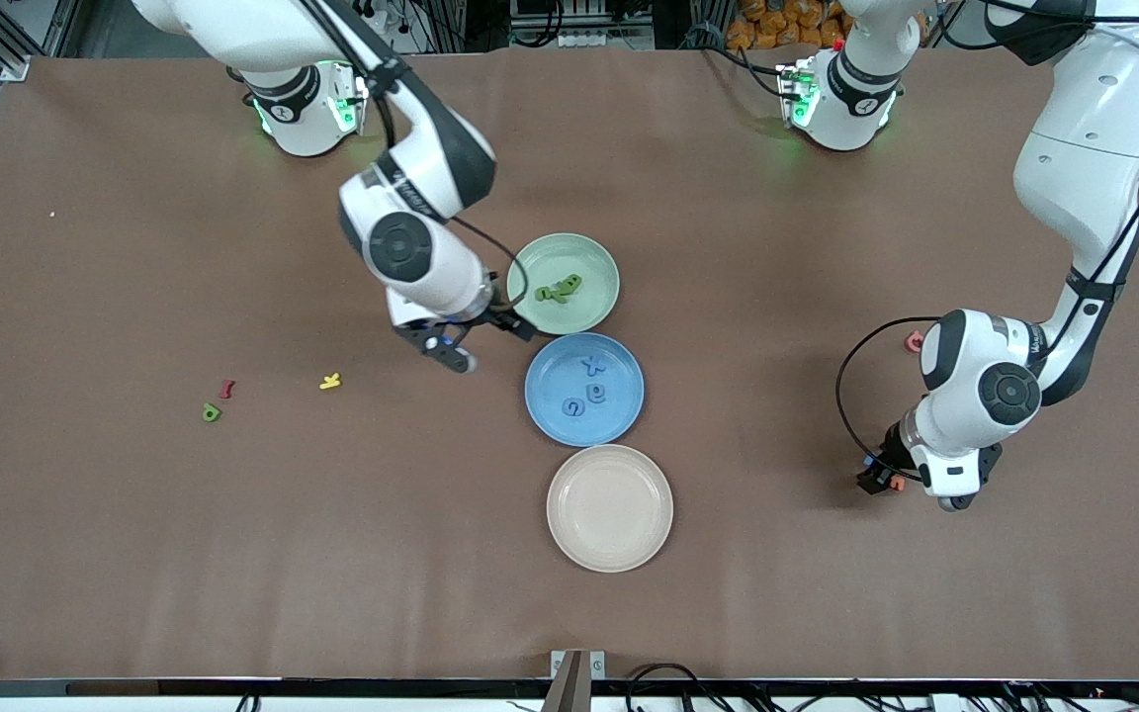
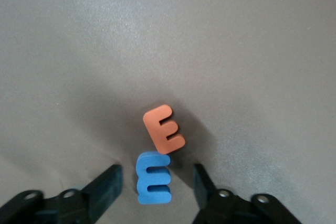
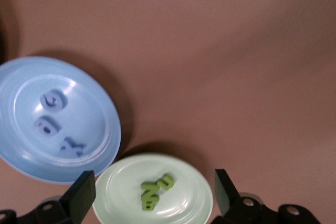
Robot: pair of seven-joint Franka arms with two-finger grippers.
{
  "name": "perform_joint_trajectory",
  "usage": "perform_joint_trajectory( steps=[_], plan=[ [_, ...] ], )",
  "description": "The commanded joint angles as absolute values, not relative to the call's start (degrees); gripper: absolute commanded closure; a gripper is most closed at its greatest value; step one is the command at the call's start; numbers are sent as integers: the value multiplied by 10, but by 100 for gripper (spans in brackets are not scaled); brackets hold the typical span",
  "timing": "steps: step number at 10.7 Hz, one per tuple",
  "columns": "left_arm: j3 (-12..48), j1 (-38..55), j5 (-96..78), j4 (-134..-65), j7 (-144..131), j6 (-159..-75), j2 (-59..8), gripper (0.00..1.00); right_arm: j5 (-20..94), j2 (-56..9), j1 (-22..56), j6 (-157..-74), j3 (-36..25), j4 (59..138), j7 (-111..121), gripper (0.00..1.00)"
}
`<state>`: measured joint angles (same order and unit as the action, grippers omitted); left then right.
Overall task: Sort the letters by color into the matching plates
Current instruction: 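Move the right gripper to green p while the left gripper grasps blue E, then carry blue E toward the blue plate while the right gripper lowers to p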
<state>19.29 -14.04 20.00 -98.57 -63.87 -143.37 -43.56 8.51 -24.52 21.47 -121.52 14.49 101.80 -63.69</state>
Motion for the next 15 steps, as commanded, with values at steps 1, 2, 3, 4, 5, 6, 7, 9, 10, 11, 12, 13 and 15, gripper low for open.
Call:
perform_joint_trajectory(
  steps=[1,2,3,4,5,6,7,9,10,11,12,13,15],
  plan=[
    [188,-139,214,-985,-630,-1430,-439,100,76,-226,171,-1205,106,1033,-577,0],
    [188,-141,214,-985,-630,-1430,-439,100,76,-224,167,-1206,76,1033,-571,0],
    [188,-141,214,-984,-630,-1430,-439,100,76,-222,159,-1206,49,1032,-556,0],
    [188,-140,214,-984,-630,-1430,-437,100,76,-216,136,-1206,39,1034,-521,0],
    [189,-139,214,-984,-630,-1429,-436,100,76,-210,115,-1206,32,1041,-462,0],
    [188,-137,214,-982,-630,-1423,-435,100,76,-209,109,-1205,0,1041,-408,0],
    [189,-134,215,-977,-629,-1404,-435,100,76,-210,107,-1206,-24,1042,-372,0],
    [189,-127,219,-963,-628,-1388,-433,100,76,-215,99,-1207,-62,1042,-298,0],
    [191,-122,219,-961,-628,-1387,-430,100,76,-221,95,-1211,-83,1042,-255,0],
    [191,-117,219,-960,-627,-1383,-426,100,76,-234,93,-1218,-104,1041,-233,0],
    [195,-117,219,-960,-627,-1377,-423,100,76,-247,93,-1239,-119,1042,-227,0],
    [197,-116,219,-960,-627,-1371,-417,100,76,-259,93,-1253,-121,1042,-184,0],
    [206,-117,218,-958,-628,-1356,-409,100,76,-271,92,-1266,-145,1046,-126,0]
  ],
)
